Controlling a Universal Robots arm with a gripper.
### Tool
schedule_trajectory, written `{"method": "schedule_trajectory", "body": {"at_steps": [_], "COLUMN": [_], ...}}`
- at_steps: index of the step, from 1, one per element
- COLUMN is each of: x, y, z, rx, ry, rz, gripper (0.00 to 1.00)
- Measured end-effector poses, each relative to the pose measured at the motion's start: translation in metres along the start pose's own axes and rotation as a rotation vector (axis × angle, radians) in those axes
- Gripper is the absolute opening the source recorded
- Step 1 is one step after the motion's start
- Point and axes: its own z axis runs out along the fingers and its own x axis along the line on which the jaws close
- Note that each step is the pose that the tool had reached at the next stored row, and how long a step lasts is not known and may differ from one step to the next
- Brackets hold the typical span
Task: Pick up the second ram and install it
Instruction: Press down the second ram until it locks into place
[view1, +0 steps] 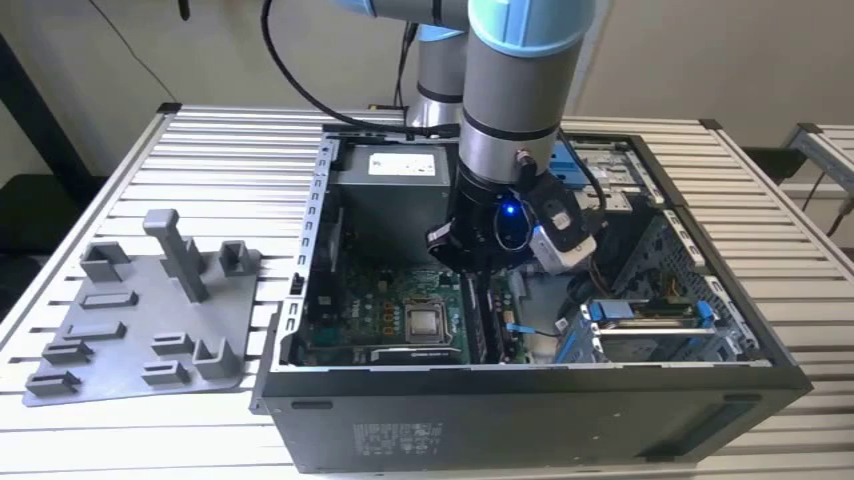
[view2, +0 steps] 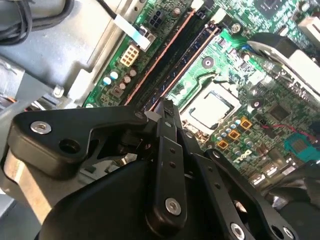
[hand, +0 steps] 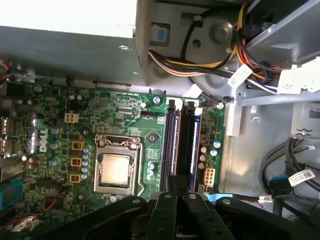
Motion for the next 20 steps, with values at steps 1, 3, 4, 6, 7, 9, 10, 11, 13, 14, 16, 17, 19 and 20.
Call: {"method": "schedule_trajectory", "body": {"at_steps": [1, 3, 4, 6, 7, 9, 10, 11, 13, 14, 16, 17, 19, 20], "x": [0.0000, 0.0000, 0.0000, 0.0001, 0.0000, 0.0000, 0.0000, 0.0000, 0.0000, 0.0000, 0.0000, 0.0000, 0.0000, 0.0000], "y": [0.0000, 0.0000, 0.0000, 0.0000, 0.0000, 0.0000, 0.0000, 0.0000, 0.0000, 0.0000, 0.0000, 0.0000, 0.0001, 0.0001], "z": [0.0000, 0.0001, 0.0000, 0.0000, 0.0000, 0.0001, 0.0000, 0.0001, 0.0000, 0.0000, 0.0000, 0.0000, 0.0001, 0.0001], "rx": [-0.0008, -0.0023, -0.0030, -0.0045, -0.0051, -0.0069, -0.0075, -0.0083, -0.0099, -0.0107, -0.0127, -0.0142, -0.0167, -0.0176], "ry": [-0.0006, -0.0014, -0.0012, -0.0008, -0.0006, -0.0003, -0.0003, -0.0005, -0.0001, 0.0001, 0.0005, 0.0006, 0.0008, 0.0011], "rz": [-0.018, -0.046, -0.061, -0.090, -0.103, -0.133, -0.149, -0.163, -0.193, -0.207, -0.234, -0.248, -0.274, -0.290], "gripper": [0.11, 0.11, 0.11, 0.11, 0.11, 0.11, 0.11, 0.11, 0.11, 0.11, 0.11, 0.11, 0.11, 0.11]}}
